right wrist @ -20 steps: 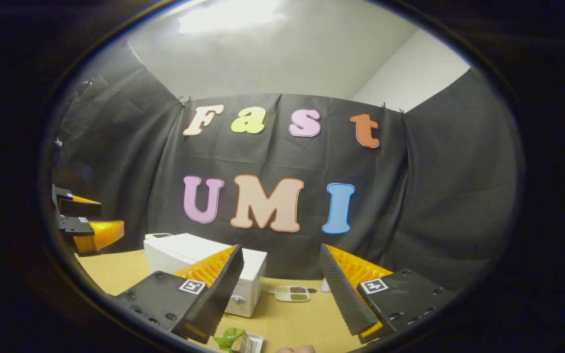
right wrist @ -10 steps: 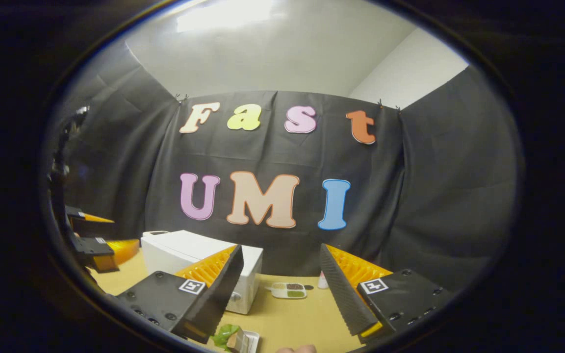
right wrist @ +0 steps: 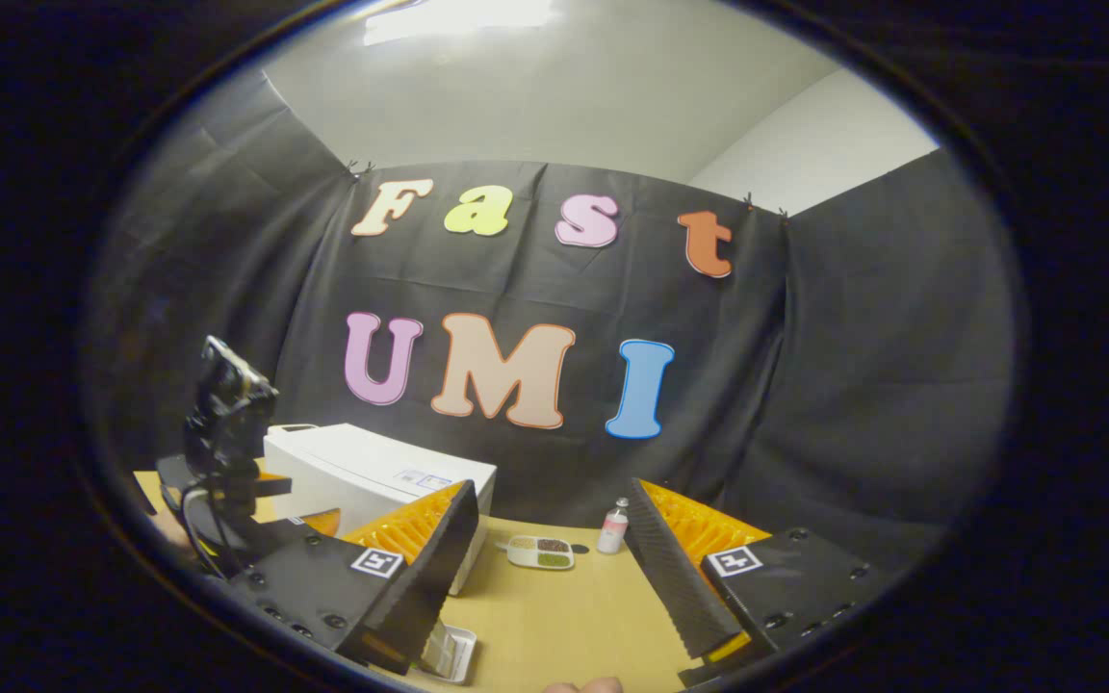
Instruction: Open the microwave oven with the left hand, put the food in, and close the microwave oven.
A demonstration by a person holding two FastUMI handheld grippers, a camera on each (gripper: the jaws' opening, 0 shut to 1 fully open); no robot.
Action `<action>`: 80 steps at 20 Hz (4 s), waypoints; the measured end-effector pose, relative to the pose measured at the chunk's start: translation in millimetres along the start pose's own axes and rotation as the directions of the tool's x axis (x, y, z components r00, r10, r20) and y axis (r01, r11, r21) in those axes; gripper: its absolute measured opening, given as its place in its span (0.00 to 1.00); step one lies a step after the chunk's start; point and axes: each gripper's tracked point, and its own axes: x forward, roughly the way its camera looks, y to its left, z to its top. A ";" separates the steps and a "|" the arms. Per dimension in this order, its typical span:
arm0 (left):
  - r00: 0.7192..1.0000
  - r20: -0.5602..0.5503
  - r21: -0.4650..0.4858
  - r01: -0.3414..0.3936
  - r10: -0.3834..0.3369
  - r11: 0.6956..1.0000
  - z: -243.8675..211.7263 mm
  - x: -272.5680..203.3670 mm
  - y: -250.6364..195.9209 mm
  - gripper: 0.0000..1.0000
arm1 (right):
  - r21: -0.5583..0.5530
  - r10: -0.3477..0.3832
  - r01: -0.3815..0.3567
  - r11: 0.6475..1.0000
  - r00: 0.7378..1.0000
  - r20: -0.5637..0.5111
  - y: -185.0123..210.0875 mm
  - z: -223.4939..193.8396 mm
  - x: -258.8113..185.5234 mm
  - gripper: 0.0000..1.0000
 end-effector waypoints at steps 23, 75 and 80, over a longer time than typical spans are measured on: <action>0.987 -0.144 -0.009 0.073 -0.073 0.997 -79.1 99.6 -57.4 0.19 | -0.128 -0.060 0.049 0.991 0.994 -0.087 -46.8 -18.6 -15.5 0.97; 0.965 -0.259 -0.034 -0.041 0.031 0.999 -147.0 -177.4 211.0 0.99 | 0.018 0.034 -0.029 0.999 0.912 -0.409 148.0 -235.4 -23.8 0.98; 0.979 -0.201 -0.018 -0.018 0.014 1.000 -118.5 -197.0 211.6 0.98 | -0.004 0.041 -0.049 0.999 0.883 -0.467 152.5 -269.3 -23.6 0.99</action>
